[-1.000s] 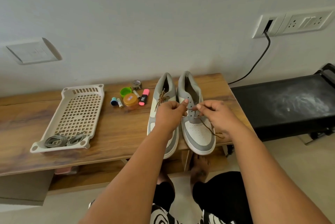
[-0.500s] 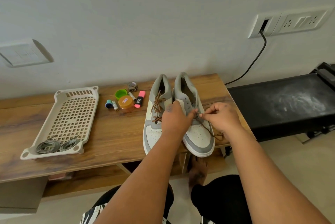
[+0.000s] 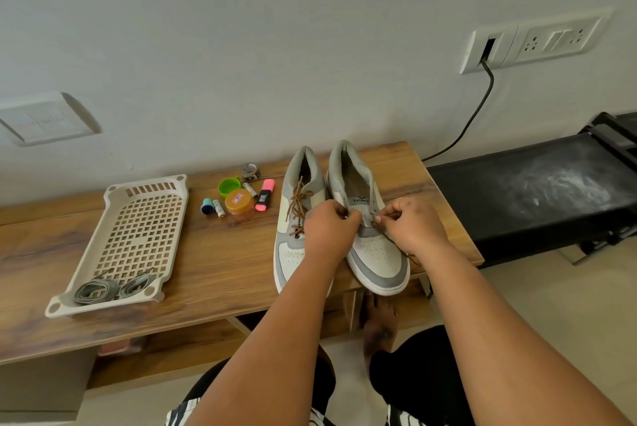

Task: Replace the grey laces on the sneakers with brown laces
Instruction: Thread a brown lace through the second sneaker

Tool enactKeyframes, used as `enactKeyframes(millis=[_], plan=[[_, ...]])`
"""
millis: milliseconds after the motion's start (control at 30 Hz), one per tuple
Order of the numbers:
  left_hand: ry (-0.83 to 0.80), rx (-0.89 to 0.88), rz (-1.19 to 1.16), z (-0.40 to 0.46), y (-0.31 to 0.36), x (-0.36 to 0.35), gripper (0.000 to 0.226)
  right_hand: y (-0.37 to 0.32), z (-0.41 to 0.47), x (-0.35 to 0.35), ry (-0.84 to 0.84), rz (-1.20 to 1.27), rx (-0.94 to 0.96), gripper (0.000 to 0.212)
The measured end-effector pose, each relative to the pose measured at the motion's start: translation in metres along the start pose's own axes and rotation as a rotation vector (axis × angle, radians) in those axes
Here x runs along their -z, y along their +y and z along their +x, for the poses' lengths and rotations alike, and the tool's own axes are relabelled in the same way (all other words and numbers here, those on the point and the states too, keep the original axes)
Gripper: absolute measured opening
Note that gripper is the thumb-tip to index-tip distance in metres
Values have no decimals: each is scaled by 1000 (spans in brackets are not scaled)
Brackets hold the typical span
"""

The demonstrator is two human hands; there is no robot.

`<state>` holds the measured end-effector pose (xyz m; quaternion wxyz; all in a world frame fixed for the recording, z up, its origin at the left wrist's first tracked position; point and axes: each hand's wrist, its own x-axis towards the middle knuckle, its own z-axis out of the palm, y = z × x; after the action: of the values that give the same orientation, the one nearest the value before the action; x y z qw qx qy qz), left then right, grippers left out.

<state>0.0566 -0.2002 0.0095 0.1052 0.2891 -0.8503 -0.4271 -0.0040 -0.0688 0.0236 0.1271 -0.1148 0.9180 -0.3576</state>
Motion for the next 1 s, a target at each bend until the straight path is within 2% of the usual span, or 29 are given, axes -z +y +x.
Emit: enactKeyframes(millis=[100, 233, 367, 600, 767, 900, 1000], plan=[[3, 45, -109, -2, -5, 2, 15, -4, -1, -6, -17, -12, 87, 6], [-4, 24, -100, -6, -4, 2, 15, -10, -3, -11, -76, -119, 202, 9], [-10, 31, -117, -7, -4, 2, 11, -11, -2, -12, -98, -194, 223, 18], [-5, 30, -133, -7, -7, 1, 13, -13, -3, -14, -40, -183, 185, 13], [0, 66, -216, -9, -13, 0, 20, -13, -2, -10, -115, -133, 202, 14], [0, 89, -238, -17, -19, -4, 4, -11, 0, -5, -173, -118, 239, 15], [0, 91, -224, -22, -18, -7, 1, -9, 3, -6, -221, -68, 201, 15]])
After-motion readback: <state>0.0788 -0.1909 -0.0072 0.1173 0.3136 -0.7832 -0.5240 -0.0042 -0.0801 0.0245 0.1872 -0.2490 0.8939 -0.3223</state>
